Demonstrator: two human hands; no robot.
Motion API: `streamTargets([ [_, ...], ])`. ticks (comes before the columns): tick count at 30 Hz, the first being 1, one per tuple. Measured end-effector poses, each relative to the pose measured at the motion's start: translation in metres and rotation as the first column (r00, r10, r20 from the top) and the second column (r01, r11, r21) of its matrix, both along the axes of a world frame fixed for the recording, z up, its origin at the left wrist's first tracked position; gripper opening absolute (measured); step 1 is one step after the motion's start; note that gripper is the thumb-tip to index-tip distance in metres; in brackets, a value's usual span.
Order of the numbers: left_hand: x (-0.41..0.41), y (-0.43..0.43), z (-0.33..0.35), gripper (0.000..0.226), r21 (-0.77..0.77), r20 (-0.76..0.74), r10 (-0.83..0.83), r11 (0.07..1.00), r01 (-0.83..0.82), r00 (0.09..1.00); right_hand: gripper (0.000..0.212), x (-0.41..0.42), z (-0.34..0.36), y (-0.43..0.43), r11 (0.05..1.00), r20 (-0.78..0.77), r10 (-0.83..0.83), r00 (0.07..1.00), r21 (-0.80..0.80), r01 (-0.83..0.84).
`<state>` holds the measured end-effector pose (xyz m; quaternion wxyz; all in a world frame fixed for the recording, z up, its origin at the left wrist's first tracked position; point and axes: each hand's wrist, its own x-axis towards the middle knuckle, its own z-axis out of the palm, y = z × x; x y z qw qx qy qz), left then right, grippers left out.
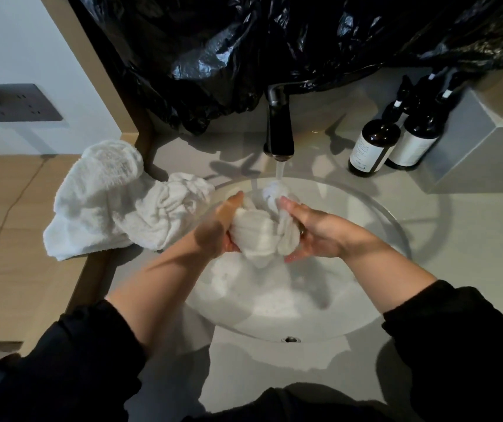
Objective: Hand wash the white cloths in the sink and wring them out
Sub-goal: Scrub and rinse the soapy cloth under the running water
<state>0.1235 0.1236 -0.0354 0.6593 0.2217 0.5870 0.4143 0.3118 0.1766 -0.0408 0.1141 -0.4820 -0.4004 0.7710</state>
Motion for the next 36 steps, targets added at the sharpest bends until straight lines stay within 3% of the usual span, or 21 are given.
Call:
streamTargets([
  [1, 0.001, 0.002, 0.008, 0.037, 0.002, -0.025, -0.015, 1.000, 0.015, 1.000, 0.087, 0.000, 0.003, -0.002, 0.999, 0.044, -0.012, 0.999, 0.053, 0.010],
  [4, -0.007, 0.006, 0.025, 0.030, 0.028, -0.062, -0.109, 0.993, 0.111, 0.992, 0.053, 0.005, 0.016, 0.002, 0.968, 0.127, -0.057, 0.990, 0.248, 0.024],
  [8, -0.023, 0.000, 0.037, 0.034, 0.113, 0.015, -0.045, 0.993, 0.043, 0.999, 0.022, 0.033, 0.055, 0.007, 0.791, 0.441, -0.093, 0.893, 0.577, -0.203],
  [11, -0.027, 0.000, 0.041, 0.042, 0.127, 0.052, 0.082, 0.988, -0.088, 0.995, 0.027, 0.037, 0.079, 0.010, 0.703, 0.525, -0.239, 0.817, 0.674, -0.228],
  [13, -0.026, -0.001, 0.046, 0.041, 0.084, 0.097, 0.144, 0.985, -0.152, 0.985, 0.034, 0.038, 0.094, 0.008, 0.702, 0.453, -0.345, 0.822, 0.706, -0.094],
  [16, -0.025, -0.003, 0.055, 0.030, 0.045, 0.123, 0.183, 0.981, -0.189, 0.976, 0.034, 0.037, 0.120, -0.001, 0.682, 0.191, -0.356, 0.915, 0.722, 0.115],
  [20, -0.022, -0.006, 0.063, 0.012, 0.075, 0.114, 0.149, 0.985, -0.158, 0.982, 0.043, 0.030, 0.167, -0.008, 0.523, 0.141, -0.347, 0.927, 0.850, 0.067],
  [22, -0.020, -0.007, 0.063, 0.011, 0.075, 0.100, 0.135, 0.987, -0.143, 0.986, 0.050, 0.027, 0.185, -0.011, 0.510, 0.114, -0.326, 0.938, 0.857, 0.073],
  [24, -0.018, -0.009, 0.061, 0.018, 0.073, 0.055, 0.060, 0.995, -0.064, 0.997, 0.057, 0.022, 0.199, -0.014, 0.550, 0.076, -0.291, 0.954, 0.829, 0.102],
  [26, -0.016, -0.008, 0.062, 0.031, 0.129, -0.093, -0.084, 0.987, 0.096, 0.992, 0.060, 0.016, 0.213, -0.014, 0.570, 0.000, -0.309, 0.951, 0.800, 0.186],
  [28, -0.009, -0.011, 0.077, 0.038, 0.203, -0.326, -0.151, 0.953, 0.225, 0.933, 0.052, 0.009, 0.226, -0.013, 0.566, -0.066, -0.374, 0.925, 0.774, 0.285],
  [29, -0.007, -0.013, 0.088, 0.041, 0.279, -0.347, -0.175, 0.919, 0.280, 0.921, 0.044, 0.006, 0.231, -0.011, 0.559, -0.095, -0.397, 0.913, 0.764, 0.323],
  [31, 0.000, -0.016, 0.110, 0.049, 0.481, -0.237, -0.298, 0.791, 0.378, 0.925, 0.032, 0.001, 0.239, -0.010, 0.559, -0.136, -0.395, 0.909, 0.750, 0.355],
  [33, 0.004, -0.013, 0.122, 0.059, 0.585, -0.113, -0.371, 0.725, 0.363, 0.922, 0.033, -0.002, 0.245, -0.011, 0.557, -0.156, -0.394, 0.906, 0.743, 0.370],
  [36, 0.011, -0.009, 0.137, 0.083, 0.600, -0.168, -0.384, 0.691, 0.403, 0.908, 0.043, -0.002, 0.255, -0.014, 0.570, -0.198, -0.392, 0.898, 0.714, 0.406],
])
